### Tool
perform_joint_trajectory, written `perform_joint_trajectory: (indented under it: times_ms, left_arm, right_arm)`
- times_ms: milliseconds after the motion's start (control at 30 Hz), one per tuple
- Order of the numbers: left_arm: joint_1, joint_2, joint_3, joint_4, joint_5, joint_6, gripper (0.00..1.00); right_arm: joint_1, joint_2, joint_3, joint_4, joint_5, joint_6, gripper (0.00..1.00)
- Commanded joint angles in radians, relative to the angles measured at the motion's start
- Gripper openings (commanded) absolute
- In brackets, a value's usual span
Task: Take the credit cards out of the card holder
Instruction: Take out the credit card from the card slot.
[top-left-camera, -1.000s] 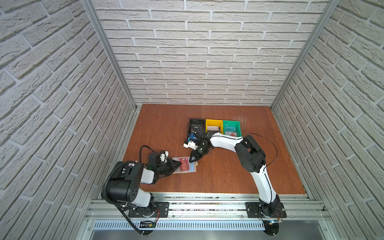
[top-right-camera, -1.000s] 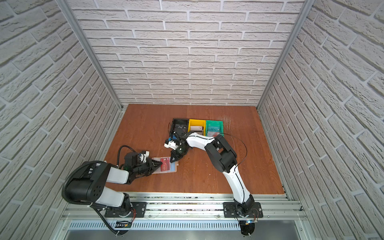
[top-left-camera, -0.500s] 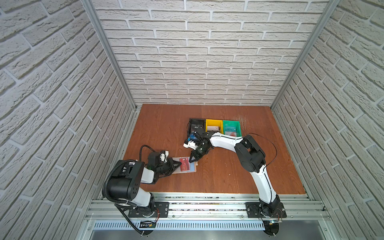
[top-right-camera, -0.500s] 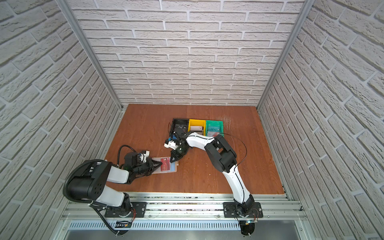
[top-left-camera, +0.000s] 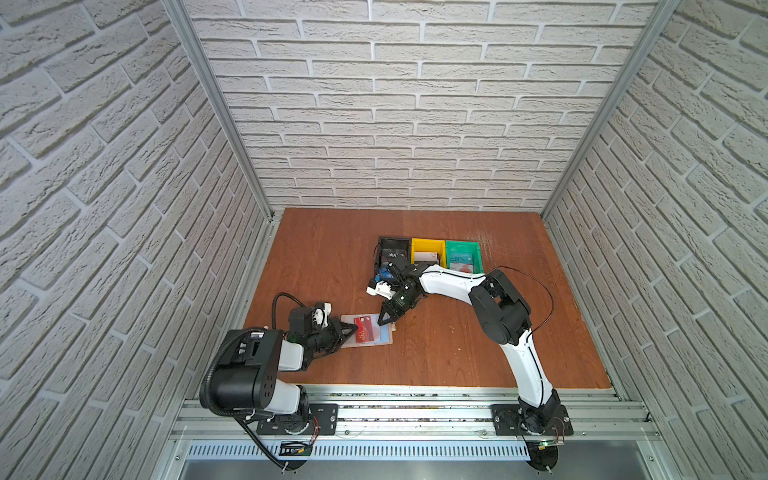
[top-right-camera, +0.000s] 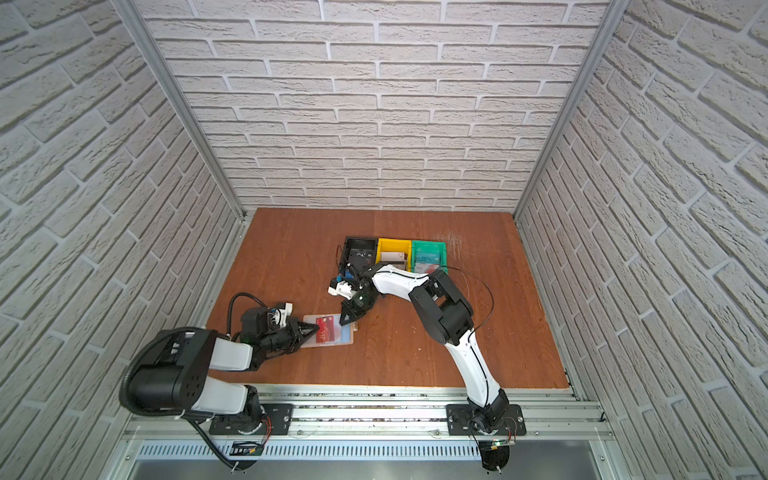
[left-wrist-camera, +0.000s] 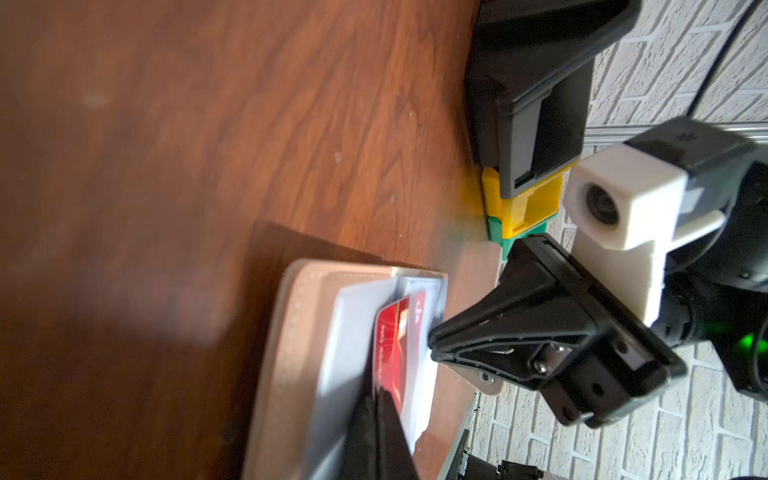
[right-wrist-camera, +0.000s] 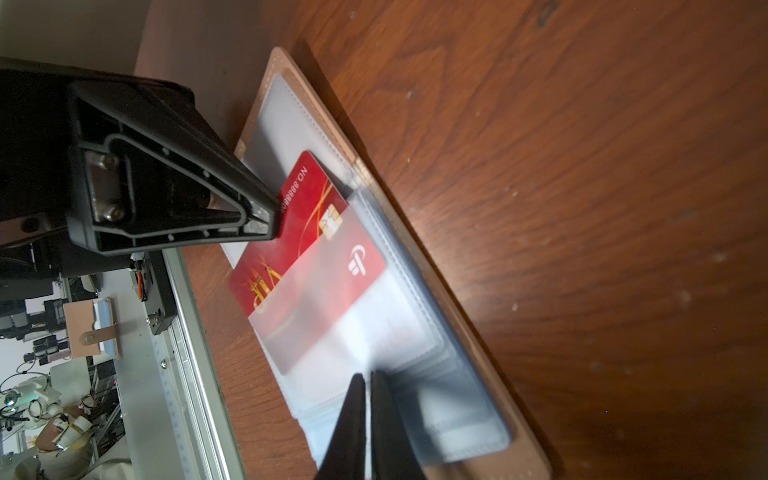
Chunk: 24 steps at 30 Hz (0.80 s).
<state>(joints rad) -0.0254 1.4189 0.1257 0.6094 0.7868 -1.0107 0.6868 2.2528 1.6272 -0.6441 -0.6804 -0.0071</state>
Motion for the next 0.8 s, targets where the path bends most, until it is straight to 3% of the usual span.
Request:
perform_joint_trajectory:
  times_ms: [0,267,633,767]
  left_arm:
    - [0.017,-0.087,-0.01,-0.256,-0.096,0.073,0.01]
    - [0.064,-0.412,0.0,-0.545,-0.152,0.089,0.02]
    - [0.072,-0.623,0.046,-0.589,-0.132,-0.025,0.02]
    - [0.069,-0.663,0.057,-0.513,-0.115,-0.075,0.02]
  right_arm:
    - [0.017,0.067,-0.023,-0.052,0.065,-0.003,0.09]
    - [0.017,0.041,-0.015,-0.061,0.066,0.001,0.11]
    - [0.014,-0.115,0.081,-0.147,-0.031,-0.011,0.23]
    - [-0.01,-0.129,0.134,-0.187,-0.146,-0.016,0.29]
